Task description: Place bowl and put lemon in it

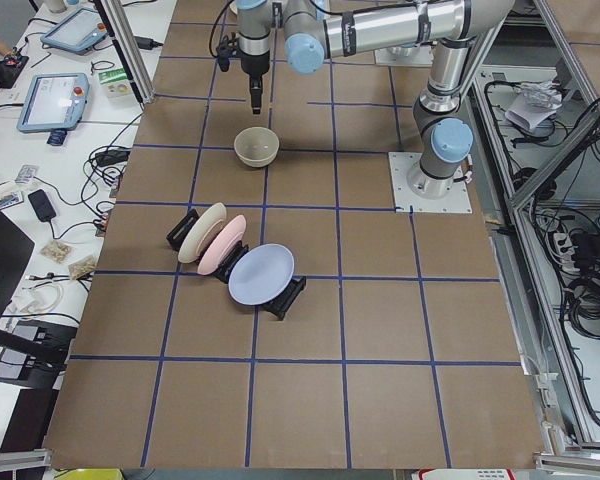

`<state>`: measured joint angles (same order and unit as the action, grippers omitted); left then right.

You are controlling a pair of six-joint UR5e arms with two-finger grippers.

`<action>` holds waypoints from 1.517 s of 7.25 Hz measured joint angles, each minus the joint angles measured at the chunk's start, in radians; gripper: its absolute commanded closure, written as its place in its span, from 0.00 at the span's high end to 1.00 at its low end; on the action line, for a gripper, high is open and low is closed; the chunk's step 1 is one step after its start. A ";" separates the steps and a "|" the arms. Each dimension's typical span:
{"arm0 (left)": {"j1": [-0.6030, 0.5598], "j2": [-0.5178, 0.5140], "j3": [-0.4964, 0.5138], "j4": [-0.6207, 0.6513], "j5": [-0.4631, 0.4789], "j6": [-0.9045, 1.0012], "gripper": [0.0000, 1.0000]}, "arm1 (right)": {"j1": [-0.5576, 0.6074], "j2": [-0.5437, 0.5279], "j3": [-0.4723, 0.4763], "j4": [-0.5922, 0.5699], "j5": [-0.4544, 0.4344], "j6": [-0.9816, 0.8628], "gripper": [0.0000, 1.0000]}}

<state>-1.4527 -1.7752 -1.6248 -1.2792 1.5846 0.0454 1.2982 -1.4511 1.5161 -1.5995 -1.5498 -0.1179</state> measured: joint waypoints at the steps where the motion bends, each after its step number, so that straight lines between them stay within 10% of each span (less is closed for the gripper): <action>1: 0.011 -0.056 -0.007 0.041 0.003 0.022 1.00 | -0.029 0.025 0.001 -0.045 -0.013 -0.048 1.00; 5: 0.055 -0.212 -0.044 0.166 0.002 0.109 0.96 | -0.136 0.159 -0.004 -0.197 -0.058 -0.187 1.00; 9: 0.077 -0.237 -0.100 0.195 -0.006 0.118 0.02 | -0.213 0.286 -0.006 -0.380 -0.060 -0.397 1.00; 11: 0.077 -0.237 -0.105 0.200 -0.007 0.119 0.00 | -0.246 0.337 -0.005 -0.433 -0.057 -0.494 1.00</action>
<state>-1.3755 -2.0123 -1.7296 -1.0795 1.5777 0.1648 1.0525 -1.1145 1.5108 -2.0322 -1.6073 -0.6123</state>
